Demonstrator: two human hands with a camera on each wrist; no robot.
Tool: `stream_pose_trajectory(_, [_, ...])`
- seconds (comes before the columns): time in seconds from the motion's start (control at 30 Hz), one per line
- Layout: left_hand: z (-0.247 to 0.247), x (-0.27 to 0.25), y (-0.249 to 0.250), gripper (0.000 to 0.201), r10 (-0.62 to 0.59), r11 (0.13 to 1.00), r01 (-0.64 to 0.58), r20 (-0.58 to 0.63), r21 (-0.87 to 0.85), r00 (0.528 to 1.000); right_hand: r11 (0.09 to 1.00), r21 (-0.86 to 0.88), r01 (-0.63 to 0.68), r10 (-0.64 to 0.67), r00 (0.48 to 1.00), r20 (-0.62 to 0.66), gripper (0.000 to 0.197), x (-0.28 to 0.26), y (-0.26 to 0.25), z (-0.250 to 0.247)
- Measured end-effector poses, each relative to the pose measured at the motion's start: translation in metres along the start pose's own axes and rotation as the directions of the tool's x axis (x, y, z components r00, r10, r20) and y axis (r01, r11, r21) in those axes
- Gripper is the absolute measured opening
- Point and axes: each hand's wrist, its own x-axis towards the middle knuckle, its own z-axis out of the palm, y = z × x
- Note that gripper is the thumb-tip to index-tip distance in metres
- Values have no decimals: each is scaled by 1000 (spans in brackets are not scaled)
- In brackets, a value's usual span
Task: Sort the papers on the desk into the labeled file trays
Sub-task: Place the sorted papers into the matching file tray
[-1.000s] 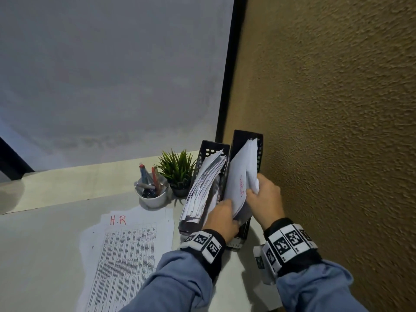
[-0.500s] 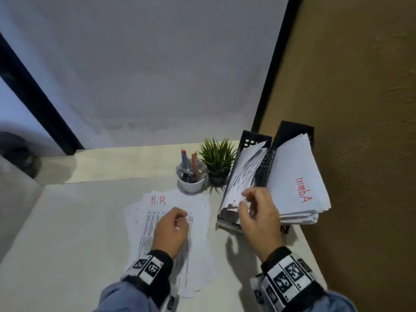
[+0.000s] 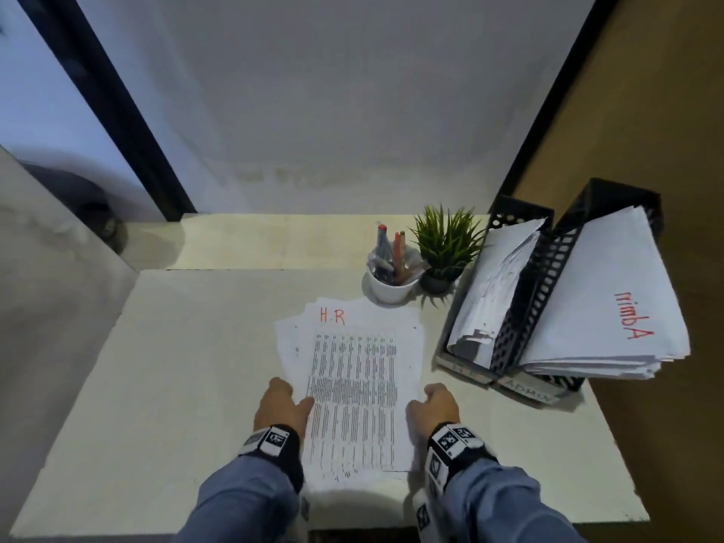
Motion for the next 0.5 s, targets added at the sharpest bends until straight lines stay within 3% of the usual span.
stream_pose_trajectory(0.2, [-17,-3,-2,8,123,989,-127,-67,-70,990,998,65,5,-6,1000,8,30,10,-3,1])
stream_pose_trajectory(0.3, [-24,-3,-11,19,201,973,-209,-87,-97,976,997,73,28,-29,1000,7,34,12,-8,2])
stream_pose_trajectory(0.37, [-27,-6,-14,23,222,941,-244,-117,-234,968,987,155,37,-39,999,10,41,14,-9,2])
stream_pose_trajectory(0.43, [-29,-11,-16,28,194,897,-224,-115,-382,974,962,270,38,-46,999,23,49,12,-13,1])
stream_pose_trajectory(0.5, [-30,-14,-17,35,148,871,-143,-26,-469,989,936,347,58,-82,995,56,56,13,-17,-1])
